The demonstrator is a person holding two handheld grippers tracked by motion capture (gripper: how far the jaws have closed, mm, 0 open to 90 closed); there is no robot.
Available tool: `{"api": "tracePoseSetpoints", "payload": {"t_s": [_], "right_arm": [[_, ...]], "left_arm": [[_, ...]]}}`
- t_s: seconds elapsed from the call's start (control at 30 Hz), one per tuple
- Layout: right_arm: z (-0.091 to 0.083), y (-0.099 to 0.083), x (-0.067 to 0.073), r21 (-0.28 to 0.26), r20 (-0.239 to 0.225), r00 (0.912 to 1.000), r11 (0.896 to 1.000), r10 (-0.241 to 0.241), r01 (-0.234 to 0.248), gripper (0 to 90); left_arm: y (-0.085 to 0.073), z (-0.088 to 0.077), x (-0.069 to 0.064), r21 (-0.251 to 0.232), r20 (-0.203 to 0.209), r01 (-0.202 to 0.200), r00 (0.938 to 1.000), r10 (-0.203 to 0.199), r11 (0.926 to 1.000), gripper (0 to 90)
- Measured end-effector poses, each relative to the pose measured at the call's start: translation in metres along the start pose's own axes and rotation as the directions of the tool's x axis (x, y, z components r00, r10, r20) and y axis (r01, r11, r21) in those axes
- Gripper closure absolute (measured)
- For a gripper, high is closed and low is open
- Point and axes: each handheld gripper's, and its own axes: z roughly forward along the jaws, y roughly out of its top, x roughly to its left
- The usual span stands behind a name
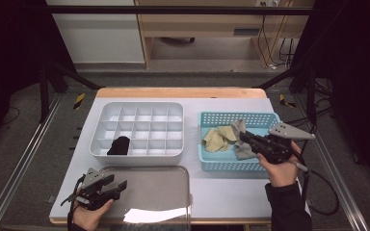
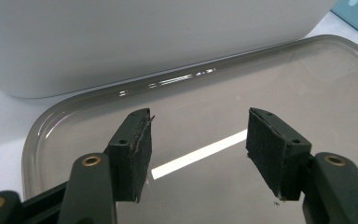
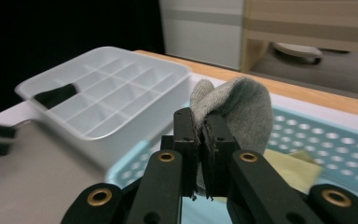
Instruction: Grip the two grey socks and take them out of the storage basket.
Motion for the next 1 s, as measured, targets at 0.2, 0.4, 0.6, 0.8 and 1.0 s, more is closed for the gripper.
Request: {"api": "tracePoseSetpoints", "payload": {"t_s": [0.2,0.4,0.6,0.8,1.0], "right_arm": [[-0.010,-0.014,0.028,0.010,-0.089,0.9959,1.000,-0.017,0.018,85.8],[-0.016,-0.029,0.045,0.015,-0.152,0.9884,1.000,-0.006,0.008,85.8],[-0.019,-0.045,0.055,0.028,-0.207,0.9782,1.000,0.012,-0.007,85.8],[-0.011,-0.071,0.059,0.094,-0.221,0.9743,0.995,0.041,-0.021,85.8],[0.001,-0.099,0.059,0.173,-0.221,0.9732,0.985,0.065,-0.027,85.7]], "left_arm": [[0.000,-0.002,0.000,-0.007,-0.005,0.001,1.0000,-0.002,1.0000,39.6],[0.001,-0.002,0.000,-0.010,-0.007,0.004,1.0000,-0.005,0.9999,39.7],[0.000,-0.002,-0.001,-0.012,-0.009,0.007,0.9999,-0.007,0.9999,39.7],[0.001,-0.003,-0.001,-0.010,-0.012,0.002,0.9999,-0.002,0.9999,39.8],[0.001,-0.003,-0.001,-0.015,-0.011,0.003,0.9999,-0.003,0.9999,40.0]]}}
